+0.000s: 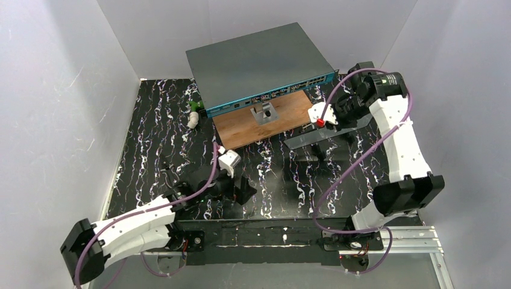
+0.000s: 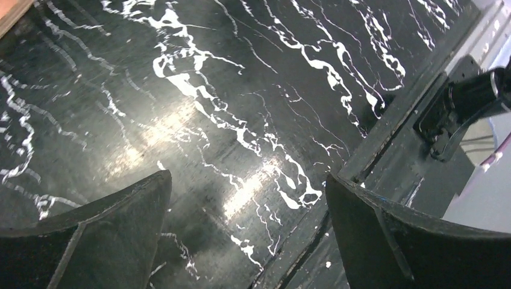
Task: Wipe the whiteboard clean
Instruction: Place the whiteboard eraser at the center of the board, then place the whiteboard on the whiteboard stand.
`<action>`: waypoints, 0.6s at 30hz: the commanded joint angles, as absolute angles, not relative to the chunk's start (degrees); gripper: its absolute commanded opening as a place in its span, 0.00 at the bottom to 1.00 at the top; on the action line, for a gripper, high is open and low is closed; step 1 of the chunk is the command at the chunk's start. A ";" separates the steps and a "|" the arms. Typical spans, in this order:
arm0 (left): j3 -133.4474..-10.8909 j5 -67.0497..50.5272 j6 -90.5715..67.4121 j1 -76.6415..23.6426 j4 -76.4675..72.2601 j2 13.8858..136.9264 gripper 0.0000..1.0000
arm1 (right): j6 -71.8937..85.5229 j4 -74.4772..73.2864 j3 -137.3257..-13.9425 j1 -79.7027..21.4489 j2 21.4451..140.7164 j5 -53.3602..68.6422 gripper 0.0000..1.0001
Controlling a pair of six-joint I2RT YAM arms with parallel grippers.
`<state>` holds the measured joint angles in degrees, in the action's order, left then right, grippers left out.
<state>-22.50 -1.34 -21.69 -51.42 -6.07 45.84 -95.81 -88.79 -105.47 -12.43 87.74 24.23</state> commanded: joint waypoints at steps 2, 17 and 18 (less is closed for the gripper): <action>-22.87 -8.14 -13.03 -51.16 -25.30 52.61 0.98 | -103.45 -91.46 -110.50 -8.86 91.22 23.27 0.01; -34.91 -15.03 -5.40 -51.16 -40.28 80.66 0.98 | -108.73 -91.48 -111.68 -3.73 98.31 22.91 0.01; -35.77 -15.63 -5.11 -51.20 -42.04 82.95 0.97 | -108.84 -91.47 -111.64 -3.62 98.44 23.08 0.01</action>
<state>-32.12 -12.88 -7.66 -51.42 -33.89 78.30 -105.25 -89.38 -108.99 -4.54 98.65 22.63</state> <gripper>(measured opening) 0.981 0.105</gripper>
